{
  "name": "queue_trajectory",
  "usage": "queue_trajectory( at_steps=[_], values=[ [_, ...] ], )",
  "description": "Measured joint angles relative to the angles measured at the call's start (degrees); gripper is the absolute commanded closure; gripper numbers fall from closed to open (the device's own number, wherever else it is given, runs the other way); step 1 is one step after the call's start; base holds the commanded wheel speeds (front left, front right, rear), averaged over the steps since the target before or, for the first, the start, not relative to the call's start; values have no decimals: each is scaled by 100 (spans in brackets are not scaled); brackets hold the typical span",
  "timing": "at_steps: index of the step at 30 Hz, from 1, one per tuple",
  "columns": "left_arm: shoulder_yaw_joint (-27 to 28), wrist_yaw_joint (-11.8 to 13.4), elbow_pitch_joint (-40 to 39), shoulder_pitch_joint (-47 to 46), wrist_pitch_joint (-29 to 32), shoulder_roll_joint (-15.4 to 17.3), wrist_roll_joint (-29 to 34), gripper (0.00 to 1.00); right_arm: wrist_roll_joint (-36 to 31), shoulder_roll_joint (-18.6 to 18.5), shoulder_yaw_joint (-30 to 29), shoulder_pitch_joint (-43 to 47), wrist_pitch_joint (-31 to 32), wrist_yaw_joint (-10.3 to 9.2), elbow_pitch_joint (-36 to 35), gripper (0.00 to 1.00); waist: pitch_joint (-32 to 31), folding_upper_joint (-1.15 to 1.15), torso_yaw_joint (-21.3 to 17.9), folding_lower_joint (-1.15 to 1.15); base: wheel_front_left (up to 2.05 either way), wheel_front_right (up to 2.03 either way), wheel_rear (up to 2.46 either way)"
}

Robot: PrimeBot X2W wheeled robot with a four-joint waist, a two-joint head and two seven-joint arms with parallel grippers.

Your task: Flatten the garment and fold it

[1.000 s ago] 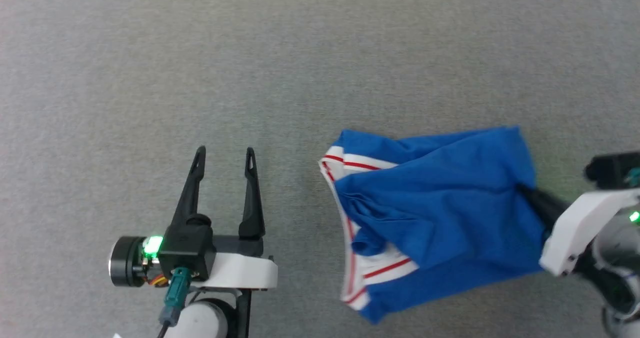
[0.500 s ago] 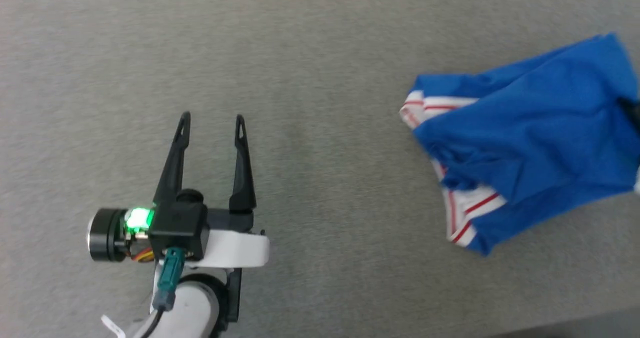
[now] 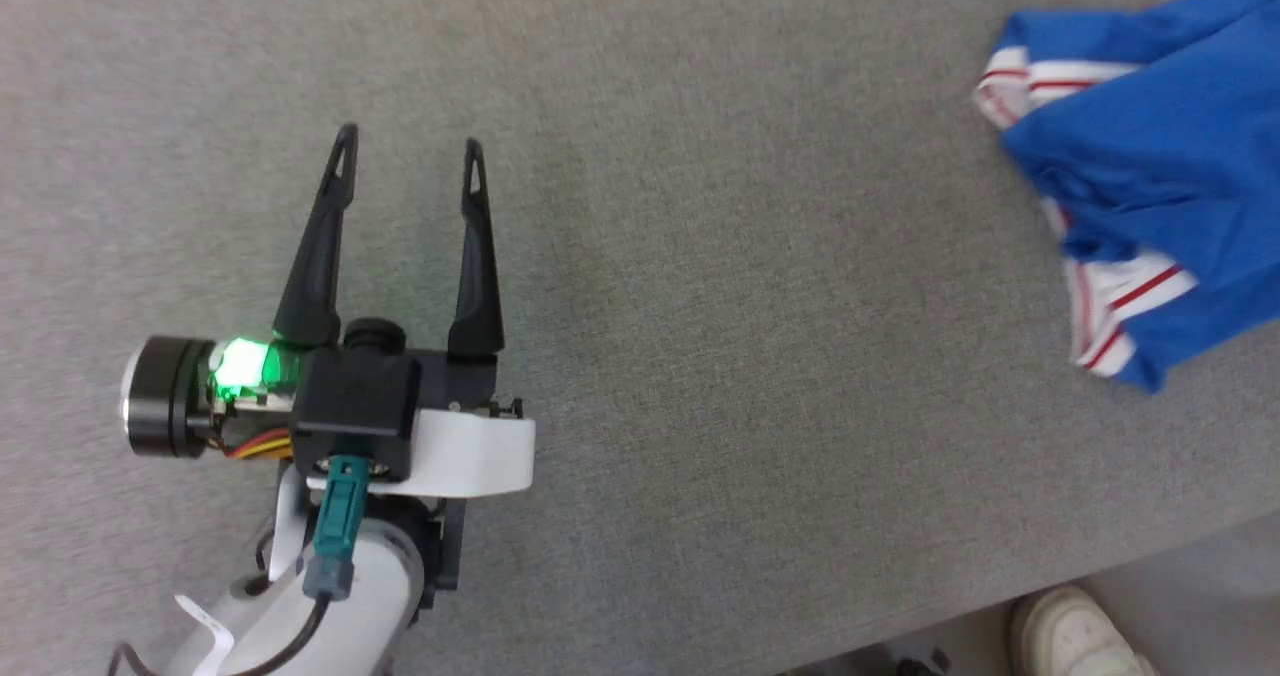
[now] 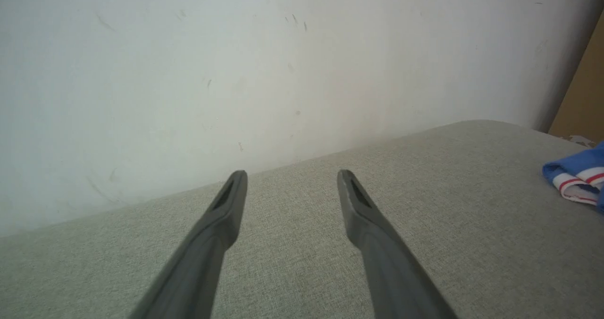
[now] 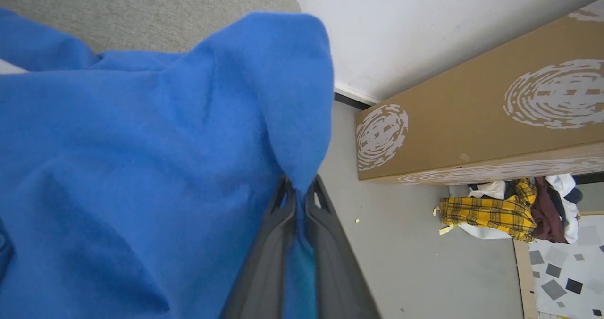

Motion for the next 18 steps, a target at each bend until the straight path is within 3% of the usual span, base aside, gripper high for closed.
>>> queue_trajectory(
  at_steps=[10, 16, 17, 18],
  values=[
    [-141, -2, -233, -491, 114, 44, 521, 0, -509, -69, 252, -793, -880, 1, 1241, 100, 655, 0, -178, 0, 0, 0, 0],
    [-194, 9, -341, -637, -135, 82, 795, 0, -506, 170, 396, -989, -1111, 0, 1954, 100, 883, 0, -174, 0, 0, 0, 0],
    [-210, 9, -355, -639, -176, 112, 825, 0, -492, 211, 422, -1012, -1139, 0, 2040, 67, 892, 0, -164, 0, 0, 0, 0],
    [-207, 19, -370, -639, -224, 125, 843, 0, -489, 234, 455, -1030, -1173, 0, 2116, 51, 892, 0, -153, 0, 0, 0, 0]
  ],
)
